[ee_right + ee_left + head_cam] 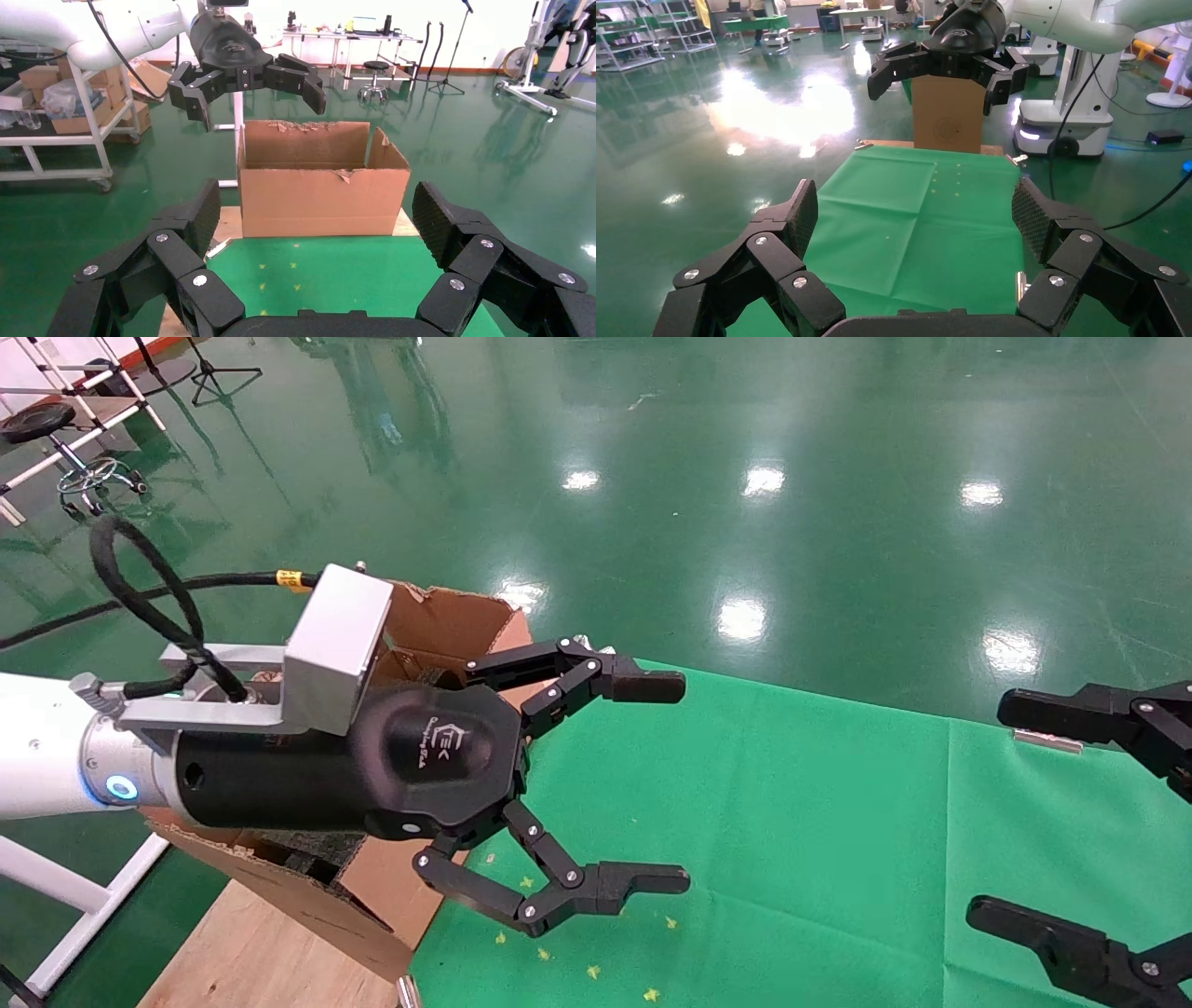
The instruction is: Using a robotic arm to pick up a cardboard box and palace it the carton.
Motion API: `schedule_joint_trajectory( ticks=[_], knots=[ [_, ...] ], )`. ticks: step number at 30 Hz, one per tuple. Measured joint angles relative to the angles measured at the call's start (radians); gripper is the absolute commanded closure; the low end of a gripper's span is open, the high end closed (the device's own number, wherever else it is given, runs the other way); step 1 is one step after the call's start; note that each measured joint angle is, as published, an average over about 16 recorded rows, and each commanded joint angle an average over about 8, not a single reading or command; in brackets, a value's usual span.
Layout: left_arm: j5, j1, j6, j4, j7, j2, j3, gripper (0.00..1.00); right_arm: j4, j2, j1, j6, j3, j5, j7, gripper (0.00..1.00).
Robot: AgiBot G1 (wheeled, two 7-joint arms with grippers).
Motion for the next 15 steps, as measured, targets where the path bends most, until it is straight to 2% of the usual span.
schedule_joint_trajectory(
  ticks=[15],
  knots=[
    [0.000,0.000,0.000,0.000,0.000,0.000,0.000,0.00,0.000,0.000,0.000,0.000,0.000,0.000,0.000,0.00]
  ],
)
